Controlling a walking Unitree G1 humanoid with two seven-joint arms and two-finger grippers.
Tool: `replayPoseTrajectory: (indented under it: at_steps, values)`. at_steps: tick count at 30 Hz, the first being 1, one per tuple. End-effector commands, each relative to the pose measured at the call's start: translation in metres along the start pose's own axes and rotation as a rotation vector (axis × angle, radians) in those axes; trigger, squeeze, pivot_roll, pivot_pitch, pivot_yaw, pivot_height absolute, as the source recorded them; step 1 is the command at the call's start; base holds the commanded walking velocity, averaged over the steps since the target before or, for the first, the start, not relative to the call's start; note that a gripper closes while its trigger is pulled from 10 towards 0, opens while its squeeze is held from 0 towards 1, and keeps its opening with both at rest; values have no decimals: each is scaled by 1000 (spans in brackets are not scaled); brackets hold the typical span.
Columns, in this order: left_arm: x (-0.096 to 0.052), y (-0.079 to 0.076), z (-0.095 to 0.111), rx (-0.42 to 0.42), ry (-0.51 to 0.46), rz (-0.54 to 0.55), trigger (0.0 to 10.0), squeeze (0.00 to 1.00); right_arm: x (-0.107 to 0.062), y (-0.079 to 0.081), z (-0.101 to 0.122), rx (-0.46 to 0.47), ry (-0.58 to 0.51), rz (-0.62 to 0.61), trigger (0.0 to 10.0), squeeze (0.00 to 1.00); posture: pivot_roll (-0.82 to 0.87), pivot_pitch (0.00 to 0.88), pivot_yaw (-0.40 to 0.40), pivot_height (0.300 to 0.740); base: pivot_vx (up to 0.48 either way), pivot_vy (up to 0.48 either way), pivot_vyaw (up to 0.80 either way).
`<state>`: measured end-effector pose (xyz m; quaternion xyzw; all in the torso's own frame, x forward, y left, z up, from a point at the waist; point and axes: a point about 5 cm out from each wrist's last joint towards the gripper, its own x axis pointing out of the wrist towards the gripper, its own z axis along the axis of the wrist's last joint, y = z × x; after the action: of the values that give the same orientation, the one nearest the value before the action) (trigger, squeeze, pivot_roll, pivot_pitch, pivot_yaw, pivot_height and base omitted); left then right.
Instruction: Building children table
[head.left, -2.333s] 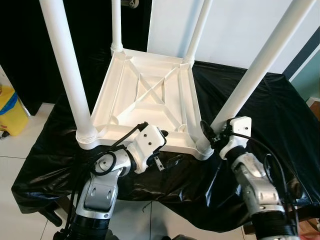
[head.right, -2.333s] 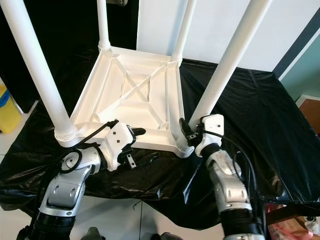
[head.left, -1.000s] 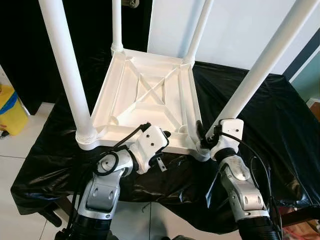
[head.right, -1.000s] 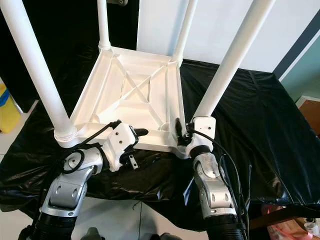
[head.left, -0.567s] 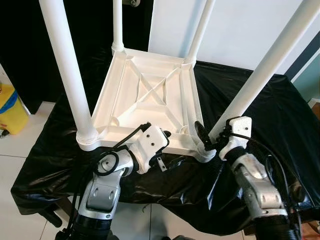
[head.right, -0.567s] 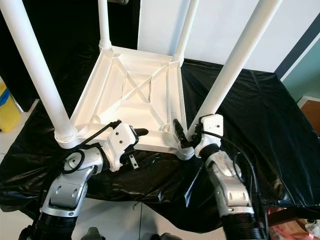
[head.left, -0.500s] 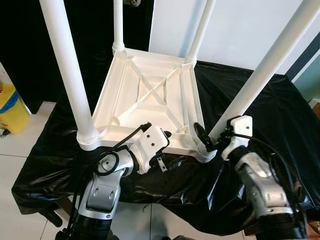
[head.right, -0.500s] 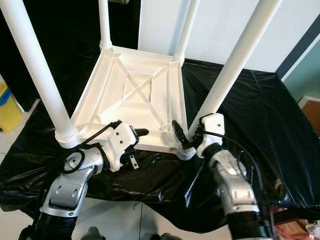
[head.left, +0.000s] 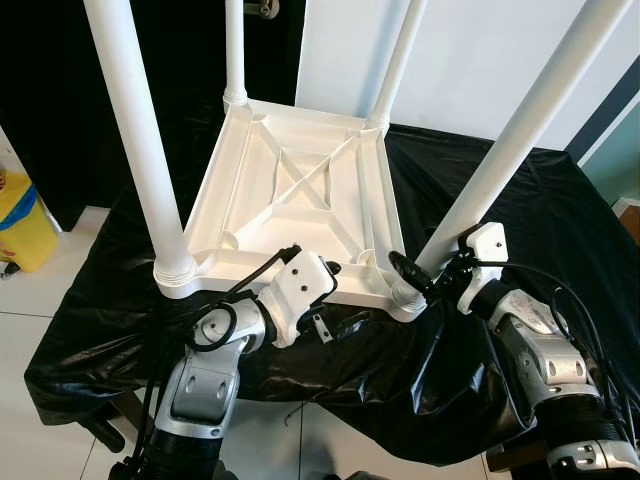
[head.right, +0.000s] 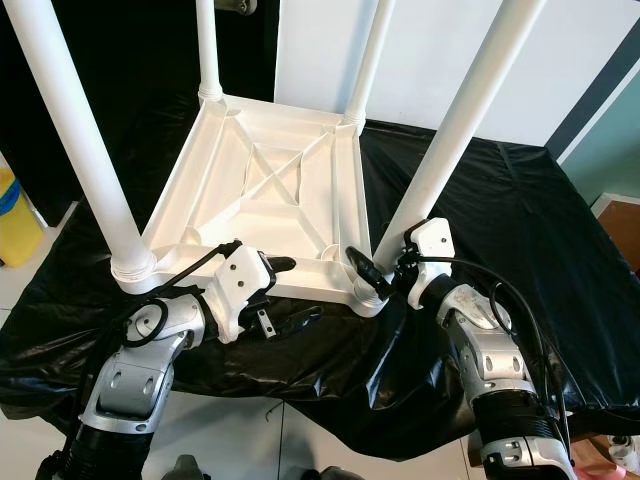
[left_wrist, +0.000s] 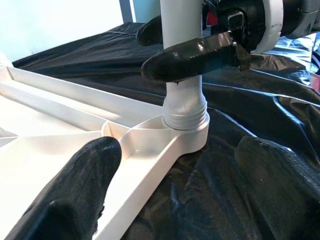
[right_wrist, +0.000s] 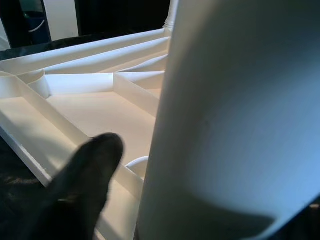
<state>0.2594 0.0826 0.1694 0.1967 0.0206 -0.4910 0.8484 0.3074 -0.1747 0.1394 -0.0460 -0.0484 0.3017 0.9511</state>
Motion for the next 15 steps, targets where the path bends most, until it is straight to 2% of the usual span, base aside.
replayPoseTrajectory:
  at_steps: [1, 2, 3, 11, 12, 15]
  values:
    - [1, 6, 5, 11, -21, 141, 10000, 0, 2, 0, -2, -12, 27, 20, 4275, 0, 196, 33, -181, 740, 0, 0, 0]
    - [1, 6, 6, 11, -21, 141, 10000, 0, 2, 0, -3, -10, 28, 22, 1882, 0, 196, 32, -180, 740, 0, 0, 0]
    - [1, 6, 5, 11, -21, 141, 10000, 0, 1, 0, -4, -7, 29, 25, 0, 0, 196, 33, -179, 740, 0, 0, 0]
    - [1, 6, 6, 13, -21, 139, 10000, 0, 0, -1, -7, 9, 29, 19, 0, 0, 194, 34, -176, 740, 0, 0, 0]
    - [1, 6, 6, 13, -21, 138, 10000, 0, 0, 0, -8, 11, 29, 14, 10000, 0, 193, 35, -175, 740, 0, 0, 0]
    - [1, 6, 6, 13, -21, 137, 10000, 0, -1, 3, -10, 16, 30, -6, 10000, 0, 193, 37, -175, 740, 0, 0, 0]
